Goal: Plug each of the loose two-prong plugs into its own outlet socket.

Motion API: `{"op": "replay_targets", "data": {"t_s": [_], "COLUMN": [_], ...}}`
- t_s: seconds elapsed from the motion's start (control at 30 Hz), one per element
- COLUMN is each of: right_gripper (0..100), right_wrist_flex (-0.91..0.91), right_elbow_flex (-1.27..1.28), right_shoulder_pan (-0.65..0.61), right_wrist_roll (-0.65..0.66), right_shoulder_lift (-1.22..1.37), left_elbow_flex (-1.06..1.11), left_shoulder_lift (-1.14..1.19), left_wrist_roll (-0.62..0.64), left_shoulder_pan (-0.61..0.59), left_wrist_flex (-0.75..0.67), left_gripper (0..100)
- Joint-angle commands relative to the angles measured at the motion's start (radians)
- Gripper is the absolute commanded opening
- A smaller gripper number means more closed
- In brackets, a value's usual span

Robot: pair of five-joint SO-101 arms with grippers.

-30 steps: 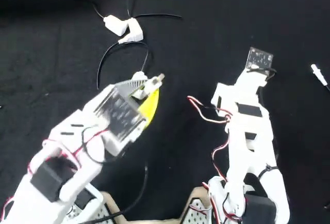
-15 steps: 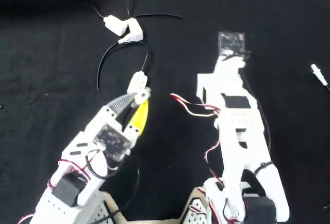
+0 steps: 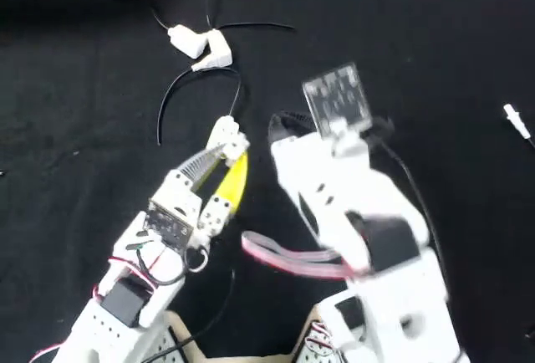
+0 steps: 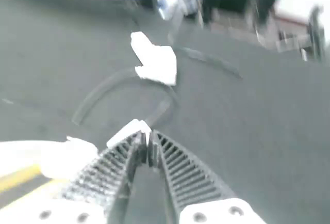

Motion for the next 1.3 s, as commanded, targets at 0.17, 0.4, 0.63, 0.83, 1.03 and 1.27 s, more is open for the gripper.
{"op": "replay_targets", "data": {"t_s": [0.17,0.4,0.63,0.83,1.03,1.27], "right_gripper": [1.2,1.2,1.2,1.2,1.2,1.2], "right_wrist_flex": [0.114,0.135,0.117,-0.025,-0.150,-0.269], "right_elbow_flex": [-0.033,0.008,0.073,0.188,0.269,0.349], "right_shoulder_pan": [-0.293,-0.293,-0.245,-0.118,-0.051,-0.018], "right_wrist_roll": [0.121,0.121,0.123,0.176,0.222,0.281], "right_shoulder_lift": [-0.162,-0.091,-0.097,-0.097,-0.096,-0.091], "left_elbow_flex": [0.021,0.021,0.021,0.021,0.021,0.021], "left_shoulder_lift": [-0.011,-0.012,-0.012,-0.014,-0.014,-0.014], "left_wrist_roll": [0.011,0.012,0.012,0.012,0.012,0.012], "left_shoulder_pan": [0.082,0.074,0.077,0.084,0.084,0.084], "left_wrist_flex": [0.051,0.051,0.051,0.051,0.051,0.057], "left_gripper": [3,3,3,3,3,3]}}
